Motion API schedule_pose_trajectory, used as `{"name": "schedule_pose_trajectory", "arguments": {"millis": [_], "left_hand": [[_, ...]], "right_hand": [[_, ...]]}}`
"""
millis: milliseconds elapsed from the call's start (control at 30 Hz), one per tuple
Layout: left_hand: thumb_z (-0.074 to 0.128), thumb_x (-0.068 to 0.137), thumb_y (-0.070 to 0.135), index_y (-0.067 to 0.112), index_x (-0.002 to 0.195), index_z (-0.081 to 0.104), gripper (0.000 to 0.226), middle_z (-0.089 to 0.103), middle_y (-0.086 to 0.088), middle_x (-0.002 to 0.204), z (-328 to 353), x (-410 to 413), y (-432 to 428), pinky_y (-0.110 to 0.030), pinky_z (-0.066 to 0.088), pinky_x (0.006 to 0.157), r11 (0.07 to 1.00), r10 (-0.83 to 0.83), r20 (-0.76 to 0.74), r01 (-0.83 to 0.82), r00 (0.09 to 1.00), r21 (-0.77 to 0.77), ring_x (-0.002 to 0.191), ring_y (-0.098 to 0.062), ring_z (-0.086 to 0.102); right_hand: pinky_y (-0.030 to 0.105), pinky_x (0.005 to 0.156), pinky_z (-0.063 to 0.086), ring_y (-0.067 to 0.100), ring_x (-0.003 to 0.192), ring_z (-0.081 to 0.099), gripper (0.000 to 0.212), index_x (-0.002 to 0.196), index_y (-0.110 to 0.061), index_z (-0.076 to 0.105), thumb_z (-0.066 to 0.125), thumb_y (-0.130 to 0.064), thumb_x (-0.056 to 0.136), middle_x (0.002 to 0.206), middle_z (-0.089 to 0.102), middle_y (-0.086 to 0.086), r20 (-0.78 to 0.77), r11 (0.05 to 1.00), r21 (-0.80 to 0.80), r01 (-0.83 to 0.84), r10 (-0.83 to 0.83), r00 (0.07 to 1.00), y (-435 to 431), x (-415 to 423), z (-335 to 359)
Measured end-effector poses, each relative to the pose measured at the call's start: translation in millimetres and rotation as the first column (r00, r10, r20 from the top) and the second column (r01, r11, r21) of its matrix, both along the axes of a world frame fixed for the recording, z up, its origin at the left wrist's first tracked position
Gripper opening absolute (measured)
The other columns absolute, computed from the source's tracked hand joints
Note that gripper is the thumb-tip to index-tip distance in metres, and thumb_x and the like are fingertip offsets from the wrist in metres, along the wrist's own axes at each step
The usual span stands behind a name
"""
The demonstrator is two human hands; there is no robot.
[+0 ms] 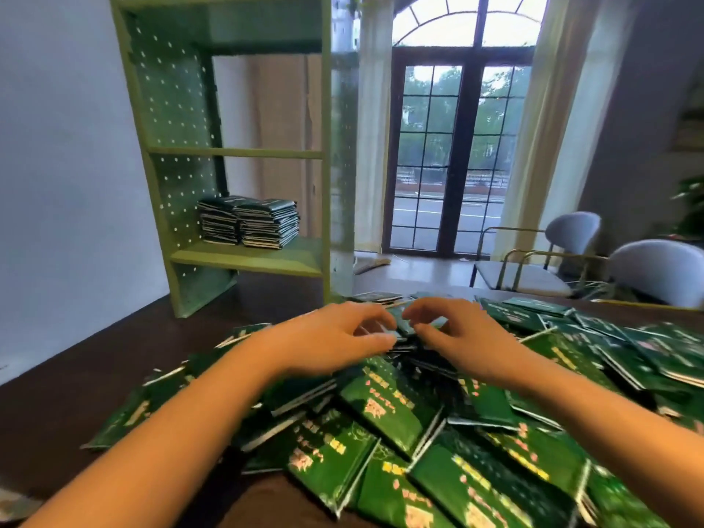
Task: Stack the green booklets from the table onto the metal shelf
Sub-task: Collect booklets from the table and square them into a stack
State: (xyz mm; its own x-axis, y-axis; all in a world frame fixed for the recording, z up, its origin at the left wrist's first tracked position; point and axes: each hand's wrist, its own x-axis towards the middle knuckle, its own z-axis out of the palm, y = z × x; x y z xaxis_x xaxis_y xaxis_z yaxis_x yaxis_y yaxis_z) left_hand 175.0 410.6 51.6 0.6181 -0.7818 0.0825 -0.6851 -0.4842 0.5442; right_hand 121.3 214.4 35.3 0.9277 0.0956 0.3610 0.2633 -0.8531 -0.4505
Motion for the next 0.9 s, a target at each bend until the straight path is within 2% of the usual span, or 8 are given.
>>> {"name": "schedule_pose_trajectory", "arguments": {"millis": [100, 200, 333, 433, 600, 700, 800, 900], "left_hand": [[0.056, 0.092, 0.042, 0.026, 0.138, 0.043, 0.05, 0.049, 0.004, 0.139, -21, -13, -24, -0.033, 0.035, 0.109, 0.978, -0.03, 0.196, -0.012, 0.98, 0.207, 0.127, -0.01, 0.045], [0.056, 0.089, 0.052, 0.027, 0.148, 0.028, 0.07, 0.032, 0.006, 0.152, -40, -20, -40, -0.036, 0.025, 0.115, 0.92, -0.065, 0.359, -0.083, 0.931, 0.382, 0.14, -0.015, 0.029], [0.05, 0.086, 0.065, 0.028, 0.153, 0.015, 0.084, 0.009, 0.007, 0.161, -55, -15, -51, -0.04, 0.009, 0.121, 0.869, -0.043, 0.363, -0.144, 0.931, 0.473, 0.147, -0.015, 0.01], [0.047, 0.084, 0.069, 0.028, 0.151, 0.021, 0.083, 0.007, 0.006, 0.161, -63, -8, -52, -0.041, 0.005, 0.121, 0.852, -0.017, 0.354, -0.172, 0.935, 0.495, 0.148, -0.014, 0.006], [0.054, 0.081, 0.065, 0.026, 0.127, 0.046, 0.061, 0.031, 0.005, 0.151, -68, -3, -53, -0.035, 0.013, 0.116, 0.92, 0.027, 0.354, -0.162, 0.935, 0.357, 0.139, -0.016, 0.026], [0.051, 0.076, 0.068, 0.025, 0.113, 0.049, 0.057, 0.051, 0.005, 0.128, -71, -4, -53, -0.033, 0.025, 0.109, 0.961, 0.06, 0.39, -0.159, 0.919, 0.225, 0.122, -0.016, 0.044], [0.047, 0.071, 0.069, 0.026, 0.103, 0.052, 0.053, 0.058, 0.008, 0.112, -73, -5, -53, -0.035, 0.028, 0.107, 0.989, 0.117, 0.404, -0.145, 0.907, 0.038, 0.109, -0.014, 0.05], [0.045, 0.074, 0.071, 0.03, 0.089, 0.046, 0.044, 0.061, 0.006, 0.103, -74, -6, -55, -0.037, 0.032, 0.102, 0.983, 0.17, 0.444, -0.121, 0.88, -0.137, 0.101, -0.016, 0.052]], "right_hand": [[0.025, 0.092, 0.041, 0.006, 0.103, 0.053, 0.024, 0.115, -0.024, 0.062, 0.056, -0.022, 0.092, 0.108, 0.062, -0.012, -0.017, 0.982, -0.182, 0.043, -0.046, 0.999, -29, -27, -15], [0.031, 0.097, 0.042, 0.005, 0.107, 0.049, 0.023, 0.115, -0.031, 0.06, 0.055, -0.029, 0.092, 0.109, 0.058, -0.017, -0.054, 0.964, -0.255, 0.072, -0.088, 0.995, -54, -50, -28], [0.031, 0.098, 0.04, 0.008, 0.111, 0.047, 0.024, 0.116, -0.031, 0.058, 0.054, -0.034, 0.092, 0.115, 0.057, -0.015, -0.101, 0.951, -0.288, 0.11, -0.145, 0.984, -76, -75, -38], [0.033, 0.096, 0.039, 0.014, 0.108, 0.048, 0.03, 0.117, -0.026, 0.059, 0.054, -0.04, 0.092, 0.113, 0.059, -0.009, -0.105, 0.951, -0.29, 0.103, -0.139, 0.985, -82, -89, -47], [0.031, 0.094, 0.041, 0.011, 0.105, 0.048, 0.051, 0.128, -0.027, 0.051, 0.051, -0.057, 0.087, 0.104, 0.057, -0.011, -0.187, 0.954, -0.297, 0.027, -0.086, 0.979, -67, -101, -56], [0.031, 0.096, 0.043, 0.011, 0.111, 0.049, 0.077, 0.142, -0.027, 0.038, 0.054, -0.067, 0.079, 0.121, 0.056, -0.006, -0.302, 0.961, -0.275, -0.014, -0.073, 0.951, -55, -101, -57], [0.033, 0.1, 0.04, 0.016, 0.116, 0.048, 0.099, 0.148, -0.027, 0.023, 0.058, -0.074, 0.069, 0.125, 0.053, -0.003, -0.282, 0.927, -0.375, 0.005, -0.12, 0.952, -46, -100, -64], [0.035, 0.101, 0.037, 0.02, 0.119, 0.045, 0.102, 0.15, -0.028, 0.013, 0.064, -0.068, 0.07, 0.128, 0.05, -0.001, -0.26, 0.926, -0.377, -0.001, -0.105, 0.96, -41, -100, -70]]}}
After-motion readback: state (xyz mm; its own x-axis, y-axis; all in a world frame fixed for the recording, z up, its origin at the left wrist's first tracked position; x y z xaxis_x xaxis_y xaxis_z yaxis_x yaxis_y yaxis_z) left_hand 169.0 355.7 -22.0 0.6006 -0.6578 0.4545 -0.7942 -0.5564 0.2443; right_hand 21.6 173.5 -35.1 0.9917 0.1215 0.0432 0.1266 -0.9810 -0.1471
